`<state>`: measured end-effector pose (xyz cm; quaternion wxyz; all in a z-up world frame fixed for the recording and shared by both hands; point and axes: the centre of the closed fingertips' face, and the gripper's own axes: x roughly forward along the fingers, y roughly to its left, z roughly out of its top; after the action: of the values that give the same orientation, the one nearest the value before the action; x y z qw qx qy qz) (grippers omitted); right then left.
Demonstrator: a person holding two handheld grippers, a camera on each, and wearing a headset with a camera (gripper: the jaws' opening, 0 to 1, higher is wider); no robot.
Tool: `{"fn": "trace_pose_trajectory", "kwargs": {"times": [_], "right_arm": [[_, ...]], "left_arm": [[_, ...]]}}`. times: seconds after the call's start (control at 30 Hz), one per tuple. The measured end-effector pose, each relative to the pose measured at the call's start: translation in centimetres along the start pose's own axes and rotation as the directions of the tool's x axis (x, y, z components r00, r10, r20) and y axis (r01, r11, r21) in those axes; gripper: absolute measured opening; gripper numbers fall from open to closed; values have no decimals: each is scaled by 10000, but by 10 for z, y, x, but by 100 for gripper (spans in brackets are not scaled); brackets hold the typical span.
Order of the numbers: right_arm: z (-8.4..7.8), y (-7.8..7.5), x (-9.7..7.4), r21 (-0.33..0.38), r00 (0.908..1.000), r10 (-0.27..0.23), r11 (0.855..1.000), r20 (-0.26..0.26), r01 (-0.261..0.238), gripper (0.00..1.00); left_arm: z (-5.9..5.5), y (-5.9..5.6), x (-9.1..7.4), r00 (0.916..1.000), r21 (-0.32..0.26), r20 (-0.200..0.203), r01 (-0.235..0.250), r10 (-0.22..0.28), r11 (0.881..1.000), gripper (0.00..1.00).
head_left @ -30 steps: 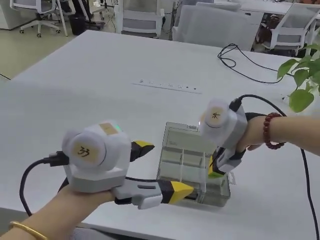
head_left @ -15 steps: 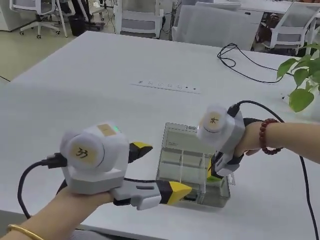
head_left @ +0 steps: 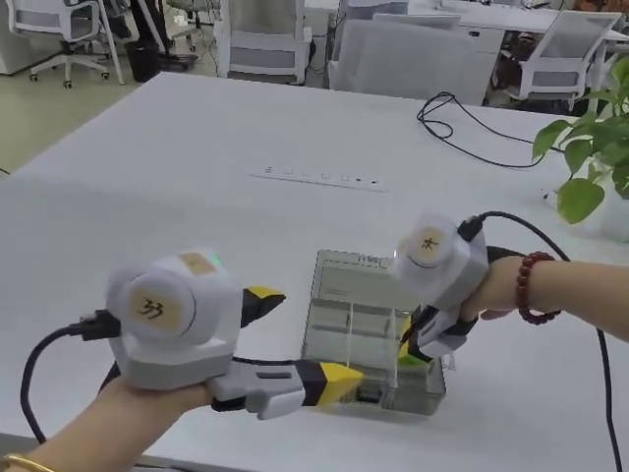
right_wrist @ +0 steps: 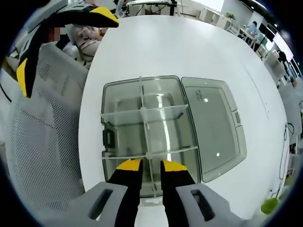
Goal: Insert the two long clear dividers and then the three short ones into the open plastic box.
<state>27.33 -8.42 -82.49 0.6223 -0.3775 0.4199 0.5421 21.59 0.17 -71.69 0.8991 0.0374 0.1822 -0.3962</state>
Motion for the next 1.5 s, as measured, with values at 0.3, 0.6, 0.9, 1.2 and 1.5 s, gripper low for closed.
{"fn": "trace_pose_trajectory", "kwargs": {"times": [0.3,0.6,0.9,1.2,1.5], "right_arm": [[7,3,-22,535,9888,-662,9968,1338,594,31],[9,7,-57,2330,9405,-1781,9661,2894,1113,42],[3,25,-76,3126,8812,-2501,9416,4011,1250,59],[4,33,-89,4233,8067,-3385,8977,4844,1225,76],[2,35,-88,4591,7696,-3891,8771,5063,1414,94]], "left_arm": [[3,7,-3,9997,12,-126,-190,190,9998,75],[2,13,-8,9988,114,-397,-268,273,9996,81],[0,18,-13,9974,192,-526,-476,486,9987,88],[-4,23,-17,9957,93,-594,-713,718,9974,97],[-8,26,-11,9937,-226,-744,-857,838,9961,100]]}}
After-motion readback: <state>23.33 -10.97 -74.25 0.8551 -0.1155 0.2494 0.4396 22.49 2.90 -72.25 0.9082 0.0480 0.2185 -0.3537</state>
